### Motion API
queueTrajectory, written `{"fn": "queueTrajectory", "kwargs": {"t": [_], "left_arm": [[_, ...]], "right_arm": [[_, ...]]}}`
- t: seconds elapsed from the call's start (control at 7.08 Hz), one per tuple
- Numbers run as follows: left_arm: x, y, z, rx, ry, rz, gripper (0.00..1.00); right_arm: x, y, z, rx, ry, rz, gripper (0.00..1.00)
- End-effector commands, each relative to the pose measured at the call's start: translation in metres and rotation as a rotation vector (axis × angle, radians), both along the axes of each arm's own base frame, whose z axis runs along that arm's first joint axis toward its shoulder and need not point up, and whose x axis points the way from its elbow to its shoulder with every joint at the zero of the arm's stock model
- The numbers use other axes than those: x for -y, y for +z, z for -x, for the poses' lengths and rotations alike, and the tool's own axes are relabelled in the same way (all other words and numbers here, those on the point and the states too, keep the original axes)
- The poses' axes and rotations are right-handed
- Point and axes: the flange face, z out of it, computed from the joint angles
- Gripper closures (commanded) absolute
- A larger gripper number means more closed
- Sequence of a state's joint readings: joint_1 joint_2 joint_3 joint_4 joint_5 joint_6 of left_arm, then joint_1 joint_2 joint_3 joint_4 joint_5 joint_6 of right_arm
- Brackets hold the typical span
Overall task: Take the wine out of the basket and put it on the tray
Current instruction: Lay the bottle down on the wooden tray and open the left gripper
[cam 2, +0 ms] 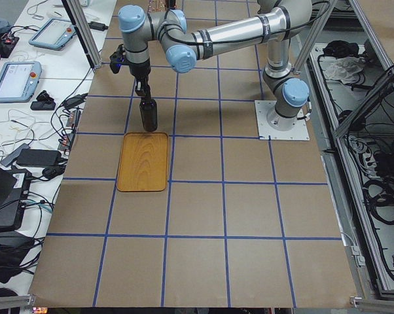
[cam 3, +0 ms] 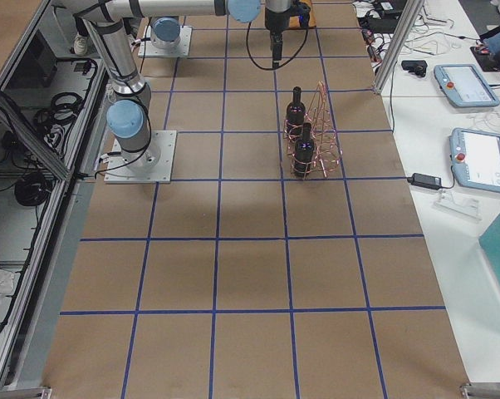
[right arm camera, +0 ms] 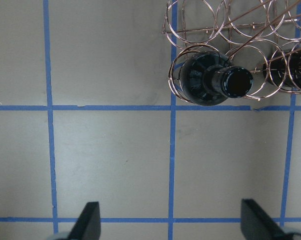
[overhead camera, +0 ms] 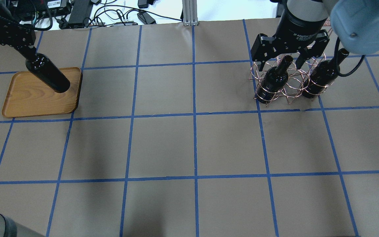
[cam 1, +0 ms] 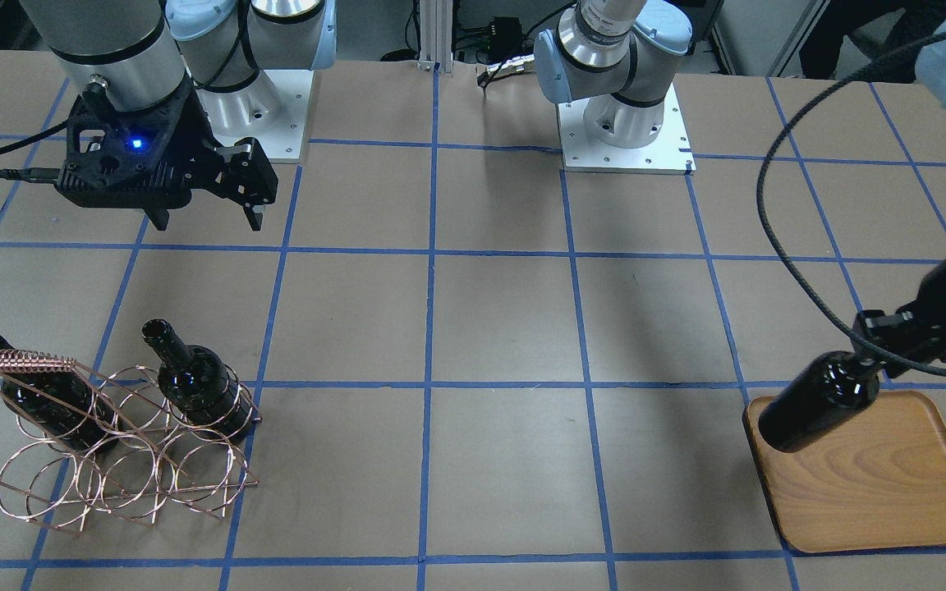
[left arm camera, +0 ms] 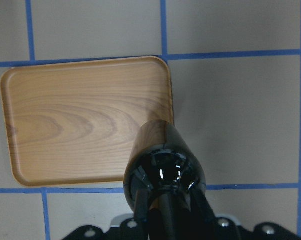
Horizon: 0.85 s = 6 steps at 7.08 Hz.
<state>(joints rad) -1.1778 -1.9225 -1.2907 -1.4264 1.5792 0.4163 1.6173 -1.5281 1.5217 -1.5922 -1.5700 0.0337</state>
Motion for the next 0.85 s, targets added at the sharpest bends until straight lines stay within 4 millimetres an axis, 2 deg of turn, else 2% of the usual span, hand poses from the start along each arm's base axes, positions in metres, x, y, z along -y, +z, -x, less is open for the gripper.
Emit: {"fn": "queueTrajectory", "kwargs": {"t": [0.0,0.28,0.71], "left_arm": [[0.014,-0.024,-0.04,0.002,-0.013,0.028,0.89],[0.015,-0.042,-0.058,0.007,-0.009,-0.003,0.89],[0.011,-0.052,-0.06,0.0,0.001,-0.024,0.77]], "right_arm": [[0.0,0.001,0.0,-0.001,-0.001,0.001,0.0],[-0.003,0.007,-0.002,0.02,-0.001,0.023,0.0],[-0.003,0.006,0.0,0.003,0.01,0.014,0.0]]}}
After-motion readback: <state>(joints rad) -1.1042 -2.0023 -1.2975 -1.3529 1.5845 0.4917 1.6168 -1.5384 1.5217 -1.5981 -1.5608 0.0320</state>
